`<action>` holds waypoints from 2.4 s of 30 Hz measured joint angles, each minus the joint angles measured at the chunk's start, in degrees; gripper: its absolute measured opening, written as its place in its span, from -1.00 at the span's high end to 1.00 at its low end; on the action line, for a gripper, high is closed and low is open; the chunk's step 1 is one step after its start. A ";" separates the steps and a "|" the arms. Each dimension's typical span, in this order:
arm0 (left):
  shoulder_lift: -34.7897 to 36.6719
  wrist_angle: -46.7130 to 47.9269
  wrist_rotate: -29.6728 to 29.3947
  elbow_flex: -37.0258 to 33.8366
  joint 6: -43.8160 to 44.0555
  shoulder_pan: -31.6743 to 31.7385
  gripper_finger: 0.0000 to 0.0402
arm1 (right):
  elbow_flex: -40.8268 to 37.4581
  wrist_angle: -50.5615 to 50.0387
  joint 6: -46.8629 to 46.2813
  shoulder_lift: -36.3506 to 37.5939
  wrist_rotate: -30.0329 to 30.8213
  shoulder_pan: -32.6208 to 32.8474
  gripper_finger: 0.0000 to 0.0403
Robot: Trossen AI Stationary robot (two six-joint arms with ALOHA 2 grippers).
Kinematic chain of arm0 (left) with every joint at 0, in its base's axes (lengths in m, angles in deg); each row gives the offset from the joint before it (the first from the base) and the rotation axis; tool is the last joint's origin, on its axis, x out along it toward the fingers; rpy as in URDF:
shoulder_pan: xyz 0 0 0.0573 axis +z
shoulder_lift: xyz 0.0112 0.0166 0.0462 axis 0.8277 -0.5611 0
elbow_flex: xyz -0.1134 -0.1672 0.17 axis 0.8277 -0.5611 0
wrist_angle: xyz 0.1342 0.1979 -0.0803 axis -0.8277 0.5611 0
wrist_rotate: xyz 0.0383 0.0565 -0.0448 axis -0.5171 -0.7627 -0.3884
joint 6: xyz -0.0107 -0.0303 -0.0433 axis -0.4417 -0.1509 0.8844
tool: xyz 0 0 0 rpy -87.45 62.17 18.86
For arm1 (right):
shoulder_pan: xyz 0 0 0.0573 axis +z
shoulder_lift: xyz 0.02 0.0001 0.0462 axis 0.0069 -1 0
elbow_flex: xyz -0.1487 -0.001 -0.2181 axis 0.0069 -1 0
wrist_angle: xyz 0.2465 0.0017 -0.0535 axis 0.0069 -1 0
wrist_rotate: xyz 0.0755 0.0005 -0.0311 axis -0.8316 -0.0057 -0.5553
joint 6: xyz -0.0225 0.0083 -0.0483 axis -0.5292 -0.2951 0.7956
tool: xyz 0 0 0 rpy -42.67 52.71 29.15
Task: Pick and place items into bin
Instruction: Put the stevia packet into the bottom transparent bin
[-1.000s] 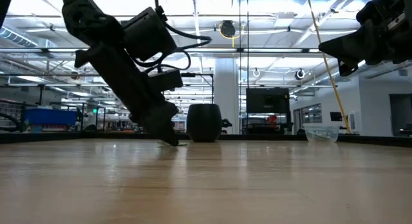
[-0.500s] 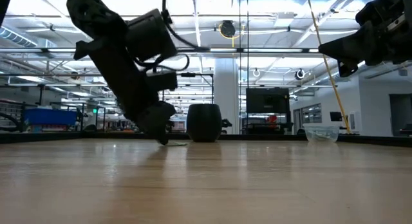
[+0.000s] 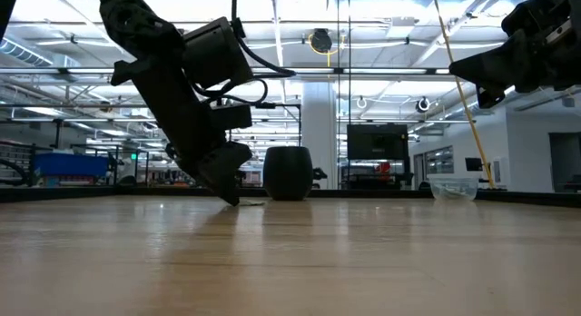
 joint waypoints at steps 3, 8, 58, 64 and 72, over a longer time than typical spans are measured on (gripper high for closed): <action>-0.69 -0.37 -0.02 0.04 -0.17 0.38 0.14 | 0.00 -0.02 0.00 0.00 0.00 0.01 0.96; -3.31 -3.08 0.18 0.17 -1.37 1.17 0.14 | 0.00 0.00 0.00 0.00 0.00 0.00 0.96; 26.46 8.38 22.72 -0.11 22.52 -33.99 0.90 | 0.04 0.01 -0.01 0.00 -0.02 -0.01 0.96; 25.73 11.69 19.19 -0.11 38.27 -45.20 0.96 | 0.04 0.02 0.00 0.00 -0.02 -0.01 0.96; 24.46 13.03 14.32 -0.07 60.59 -57.95 0.89 | 0.04 0.04 -0.02 0.00 -0.02 -0.01 0.96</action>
